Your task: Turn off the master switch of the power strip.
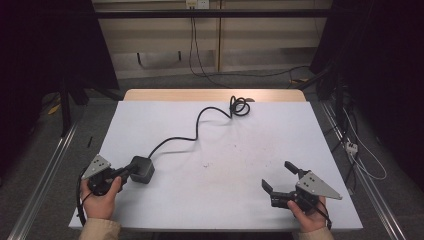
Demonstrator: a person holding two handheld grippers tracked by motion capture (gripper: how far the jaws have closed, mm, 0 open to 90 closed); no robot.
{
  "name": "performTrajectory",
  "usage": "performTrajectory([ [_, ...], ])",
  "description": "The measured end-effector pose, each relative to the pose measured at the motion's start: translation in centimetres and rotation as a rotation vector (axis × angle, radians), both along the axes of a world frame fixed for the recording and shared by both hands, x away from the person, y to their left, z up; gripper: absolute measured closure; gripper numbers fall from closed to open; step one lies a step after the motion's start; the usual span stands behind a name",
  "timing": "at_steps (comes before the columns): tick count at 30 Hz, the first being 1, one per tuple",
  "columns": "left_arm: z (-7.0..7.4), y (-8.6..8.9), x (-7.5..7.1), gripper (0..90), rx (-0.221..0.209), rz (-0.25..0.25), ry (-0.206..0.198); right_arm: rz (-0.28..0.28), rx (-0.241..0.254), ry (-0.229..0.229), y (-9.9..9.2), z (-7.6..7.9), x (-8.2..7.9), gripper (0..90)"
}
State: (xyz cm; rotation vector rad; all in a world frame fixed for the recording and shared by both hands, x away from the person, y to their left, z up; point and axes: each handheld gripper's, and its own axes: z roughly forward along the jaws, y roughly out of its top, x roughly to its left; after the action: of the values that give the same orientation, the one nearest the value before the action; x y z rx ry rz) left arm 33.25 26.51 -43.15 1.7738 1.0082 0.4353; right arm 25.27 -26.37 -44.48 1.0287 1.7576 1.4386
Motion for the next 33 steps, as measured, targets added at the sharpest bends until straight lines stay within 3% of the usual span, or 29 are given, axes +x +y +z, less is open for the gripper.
performTrajectory([
  [6, 0.16, 0.21, -0.02, 90.0, -0.02, 0.005, -0.007, 0.0, -0.001, 0.0, -0.04, 0.01, 0.02, 2.9],
  [28, 0.19, 0.32, -0.11, 90.0, -0.024, 0.009, -0.015, 0.001, 0.0, 0.0, -0.02, 0.0, 0.03, 2.9],
  [33, 0.34, 0.38, -0.18, 90.0, -0.05, 0.01, -0.029, 0.002, 0.0, 0.0, -0.02, -0.01, 0.04, 2.9],
])
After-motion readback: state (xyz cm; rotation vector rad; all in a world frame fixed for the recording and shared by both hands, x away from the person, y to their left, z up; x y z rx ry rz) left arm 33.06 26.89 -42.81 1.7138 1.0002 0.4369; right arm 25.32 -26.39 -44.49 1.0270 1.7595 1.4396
